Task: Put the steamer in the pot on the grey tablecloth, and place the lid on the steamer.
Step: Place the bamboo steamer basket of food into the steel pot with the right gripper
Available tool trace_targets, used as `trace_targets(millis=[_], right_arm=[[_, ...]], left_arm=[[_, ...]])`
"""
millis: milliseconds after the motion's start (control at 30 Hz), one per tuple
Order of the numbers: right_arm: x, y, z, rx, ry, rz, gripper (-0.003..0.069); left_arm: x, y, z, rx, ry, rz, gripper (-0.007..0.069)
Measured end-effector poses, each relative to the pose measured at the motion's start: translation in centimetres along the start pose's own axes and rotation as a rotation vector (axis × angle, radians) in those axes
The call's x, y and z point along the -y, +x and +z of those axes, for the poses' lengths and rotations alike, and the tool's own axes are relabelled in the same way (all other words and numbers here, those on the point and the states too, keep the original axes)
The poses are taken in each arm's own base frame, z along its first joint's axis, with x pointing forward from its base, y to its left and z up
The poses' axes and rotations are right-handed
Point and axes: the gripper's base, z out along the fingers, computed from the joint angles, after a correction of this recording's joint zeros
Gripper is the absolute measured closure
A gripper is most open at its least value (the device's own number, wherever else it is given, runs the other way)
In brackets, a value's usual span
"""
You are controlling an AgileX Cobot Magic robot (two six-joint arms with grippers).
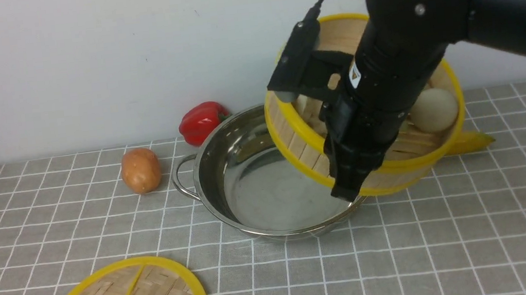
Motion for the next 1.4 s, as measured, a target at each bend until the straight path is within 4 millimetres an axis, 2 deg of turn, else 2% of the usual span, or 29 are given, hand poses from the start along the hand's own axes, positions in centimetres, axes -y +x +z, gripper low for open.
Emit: trace_targets(millis=[233,533,800,1033,1400], right_arm=[[0.5,-1.3,1.6,-0.009,-0.005,-0.09,0.0599],[0.9,-3.1,2.6,0.028,-0.026,-0.22,0.0599],[0.3,-3.4,4.1,0.002,-0.048,-0.343,0.0599],[-1.1,-4.2,6.8,-0.044,-0.054,-0.435,0.0599],[-0.3,-4.2,9.5,-0.093,0.024,-0.475,0.0599]], left_arm=[[0.0,0.0,0.0,0.0,0.0,0.0,0.0382],[0.0,0.0,0.0,0.0,0.0,0.0,0.0382],[0.0,0.0,0.0,0.0,0.0,0.0,0.0382],[0.0,0.0,0.0,0.0,0.0,0.0,0.0382],[0.0,0.0,0.0,0.0,0.0,0.0,0.0382]])
